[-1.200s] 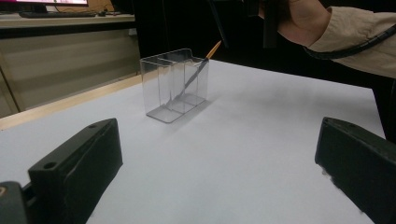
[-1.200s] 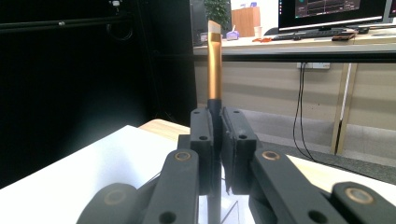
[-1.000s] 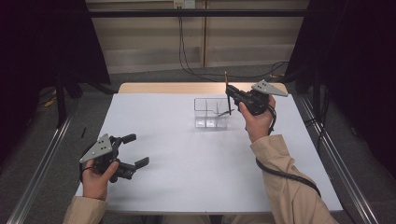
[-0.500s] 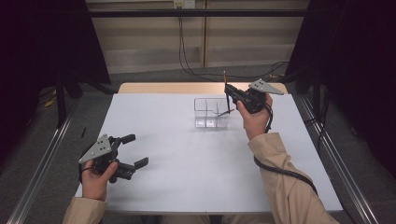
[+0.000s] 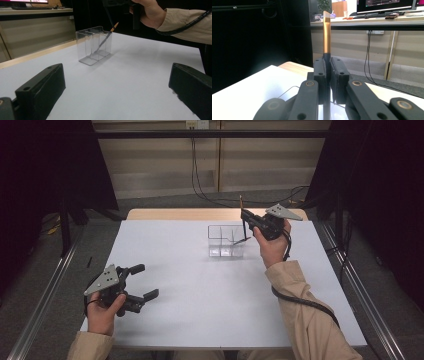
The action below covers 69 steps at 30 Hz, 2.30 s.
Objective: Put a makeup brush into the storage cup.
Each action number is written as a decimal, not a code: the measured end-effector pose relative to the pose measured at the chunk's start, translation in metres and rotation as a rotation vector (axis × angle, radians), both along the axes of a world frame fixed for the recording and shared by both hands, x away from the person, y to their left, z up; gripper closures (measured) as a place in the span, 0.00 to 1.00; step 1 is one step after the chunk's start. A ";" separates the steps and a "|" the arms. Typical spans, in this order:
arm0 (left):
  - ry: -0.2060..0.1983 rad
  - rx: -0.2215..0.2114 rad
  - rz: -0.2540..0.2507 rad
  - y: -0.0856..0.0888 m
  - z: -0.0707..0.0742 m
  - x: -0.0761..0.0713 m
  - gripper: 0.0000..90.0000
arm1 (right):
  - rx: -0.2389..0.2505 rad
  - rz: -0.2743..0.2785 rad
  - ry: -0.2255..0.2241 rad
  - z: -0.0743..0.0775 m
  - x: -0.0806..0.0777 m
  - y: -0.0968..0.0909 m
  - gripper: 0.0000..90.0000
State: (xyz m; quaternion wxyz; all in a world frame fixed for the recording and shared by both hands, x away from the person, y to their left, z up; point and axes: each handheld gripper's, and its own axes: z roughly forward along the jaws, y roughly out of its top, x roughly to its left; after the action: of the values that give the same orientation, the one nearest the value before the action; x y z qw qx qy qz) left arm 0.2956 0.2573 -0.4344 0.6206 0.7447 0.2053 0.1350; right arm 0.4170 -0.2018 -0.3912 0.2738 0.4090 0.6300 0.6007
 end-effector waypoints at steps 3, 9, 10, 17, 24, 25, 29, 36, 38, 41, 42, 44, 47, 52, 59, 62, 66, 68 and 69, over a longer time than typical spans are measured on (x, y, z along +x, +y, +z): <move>0.000 0.000 0.000 0.000 0.000 0.000 0.01 | -0.001 -0.007 0.000 0.000 0.001 0.001 0.93; 0.000 0.001 0.000 0.000 0.000 0.000 0.01 | -0.004 -0.018 0.003 -0.004 0.004 0.003 0.93; 0.001 0.001 0.002 0.000 0.000 0.000 0.01 | -0.005 -0.021 0.005 -0.004 0.005 0.003 0.93; 0.001 -0.002 0.005 0.001 -0.001 0.000 0.01 | -0.010 -0.028 0.005 -0.006 0.007 0.005 0.93; 0.000 -0.002 0.005 0.001 -0.001 0.000 0.01 | -0.013 -0.024 0.005 -0.007 0.010 0.008 0.93; 0.002 -0.002 0.002 0.001 -0.001 0.000 0.01 | -0.013 -0.023 0.005 -0.007 0.010 0.009 0.93; 0.002 -0.005 -0.001 0.001 -0.001 0.000 0.01 | -0.014 -0.026 0.003 -0.008 0.011 0.010 0.93; 0.001 -0.004 0.002 0.002 -0.001 0.000 0.01 | -0.023 -0.025 0.012 -0.010 0.014 0.010 0.93; 0.001 -0.005 0.003 0.002 -0.002 0.000 0.01 | -0.019 -0.024 0.013 -0.011 0.015 0.010 0.93; 0.002 -0.005 0.001 0.001 -0.002 0.000 0.01 | -0.022 -0.022 0.014 -0.012 0.015 0.011 0.93; 0.000 -0.001 0.003 0.001 -0.002 0.000 0.01 | -0.022 -0.021 0.013 -0.012 0.015 0.011 0.93; 0.002 -0.006 0.001 0.001 -0.002 0.000 0.01 | -0.021 -0.022 0.012 -0.013 0.016 0.012 0.93; 0.003 -0.004 0.003 0.002 -0.002 0.000 0.01 | -0.020 -0.024 0.012 -0.013 0.016 0.011 0.93; 0.004 -0.002 0.006 0.001 -0.003 0.000 0.01 | -0.023 -0.021 0.016 -0.015 0.017 0.011 0.93; 0.005 0.001 0.006 0.001 -0.003 0.000 0.01 | -0.026 -0.018 0.020 -0.019 0.017 0.011 0.93; 0.004 0.001 0.007 0.002 -0.003 0.000 0.01 | -0.031 -0.016 0.021 -0.019 0.017 0.011 0.93; 0.003 0.001 0.007 0.002 -0.003 0.000 0.01 | -0.038 -0.010 0.024 -0.020 0.016 0.012 0.93; 0.003 0.001 0.008 0.001 -0.003 0.000 0.01 | -0.039 -0.010 0.026 -0.020 0.016 0.011 0.93; 0.004 0.001 0.008 0.001 -0.003 0.000 0.01 | -0.037 -0.009 0.027 -0.020 0.015 0.011 0.93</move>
State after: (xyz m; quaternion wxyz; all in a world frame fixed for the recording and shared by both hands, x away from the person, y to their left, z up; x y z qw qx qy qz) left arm 0.2959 0.2585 -0.4374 0.6193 0.7443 0.2097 0.1361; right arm 0.4320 -0.1904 -0.4115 0.2755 0.4150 0.6428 0.5821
